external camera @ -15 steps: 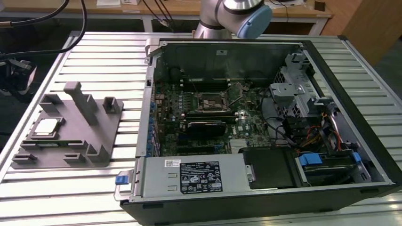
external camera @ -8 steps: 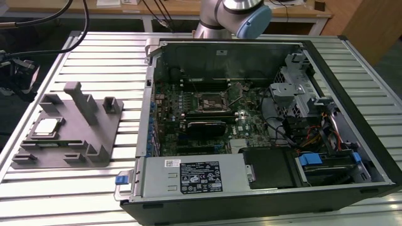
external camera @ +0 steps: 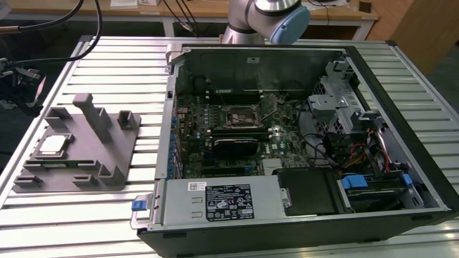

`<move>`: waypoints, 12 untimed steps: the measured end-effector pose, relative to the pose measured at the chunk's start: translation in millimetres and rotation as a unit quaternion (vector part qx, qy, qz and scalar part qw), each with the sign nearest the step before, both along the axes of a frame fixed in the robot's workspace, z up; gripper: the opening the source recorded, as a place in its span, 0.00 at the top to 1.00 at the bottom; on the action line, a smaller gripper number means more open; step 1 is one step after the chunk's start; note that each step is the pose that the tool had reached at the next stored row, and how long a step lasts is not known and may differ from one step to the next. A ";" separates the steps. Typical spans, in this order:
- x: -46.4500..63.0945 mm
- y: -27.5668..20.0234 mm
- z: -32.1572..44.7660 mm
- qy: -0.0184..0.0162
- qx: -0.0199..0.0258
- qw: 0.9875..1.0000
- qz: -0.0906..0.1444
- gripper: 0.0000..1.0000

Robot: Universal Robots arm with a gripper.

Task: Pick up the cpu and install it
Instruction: 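Pick up the cpu and move it towards the insertion slot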

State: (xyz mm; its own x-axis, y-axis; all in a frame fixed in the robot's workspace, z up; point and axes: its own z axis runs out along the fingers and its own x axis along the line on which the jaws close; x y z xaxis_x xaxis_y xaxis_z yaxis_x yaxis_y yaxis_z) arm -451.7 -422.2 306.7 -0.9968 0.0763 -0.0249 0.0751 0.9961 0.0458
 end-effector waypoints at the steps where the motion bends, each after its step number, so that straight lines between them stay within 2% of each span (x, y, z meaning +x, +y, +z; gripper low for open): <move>1: 0.0 0.0 -0.2 0.000 0.000 1.000 0.000 0.89; 12: 0.0 0.0 -5.2 0.000 0.000 1.000 0.000 0.89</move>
State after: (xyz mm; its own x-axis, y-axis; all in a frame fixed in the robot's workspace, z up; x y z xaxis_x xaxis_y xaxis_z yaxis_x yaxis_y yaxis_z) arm -451.7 -422.2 301.5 -0.9968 0.0763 -0.0249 0.0751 0.9961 0.0458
